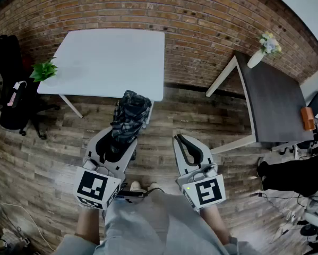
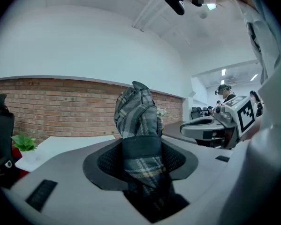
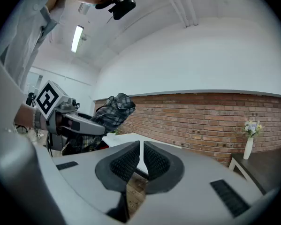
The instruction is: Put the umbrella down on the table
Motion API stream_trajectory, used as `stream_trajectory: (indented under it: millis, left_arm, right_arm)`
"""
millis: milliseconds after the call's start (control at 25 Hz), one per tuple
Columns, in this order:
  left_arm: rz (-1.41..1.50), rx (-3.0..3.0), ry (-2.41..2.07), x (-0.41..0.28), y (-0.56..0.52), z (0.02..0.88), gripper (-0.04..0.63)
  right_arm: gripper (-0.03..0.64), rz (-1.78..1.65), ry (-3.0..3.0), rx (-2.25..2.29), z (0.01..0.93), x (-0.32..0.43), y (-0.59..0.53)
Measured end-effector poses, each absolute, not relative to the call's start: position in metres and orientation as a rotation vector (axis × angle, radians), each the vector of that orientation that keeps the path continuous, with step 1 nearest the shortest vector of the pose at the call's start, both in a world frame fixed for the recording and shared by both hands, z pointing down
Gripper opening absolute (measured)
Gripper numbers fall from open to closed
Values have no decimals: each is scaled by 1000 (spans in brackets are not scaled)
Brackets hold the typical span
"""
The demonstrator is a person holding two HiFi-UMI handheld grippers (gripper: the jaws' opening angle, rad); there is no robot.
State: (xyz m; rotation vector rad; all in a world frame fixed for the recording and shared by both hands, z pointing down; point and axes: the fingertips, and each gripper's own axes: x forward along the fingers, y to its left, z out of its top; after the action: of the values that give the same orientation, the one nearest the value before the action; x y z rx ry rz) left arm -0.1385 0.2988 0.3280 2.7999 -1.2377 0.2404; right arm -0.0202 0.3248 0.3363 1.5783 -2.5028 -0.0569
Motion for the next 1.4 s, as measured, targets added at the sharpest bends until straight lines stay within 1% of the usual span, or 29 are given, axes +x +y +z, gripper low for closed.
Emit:
stream_trajectory:
  millis: [600,1040,1400]
  left_arm:
    - [234,2793,-1238,-140,294,333,232]
    - [221,2823,-1218,-160,284,327,232]
    - [219,2857,-1187,-179,287,326,232]
  right_arm:
    - [55,-56,-2500,1590,340,-20,321]
    - [57,-55,-2453,1687,335,-26,314]
    - [55,-71,-2434,1724,337,-50,321]
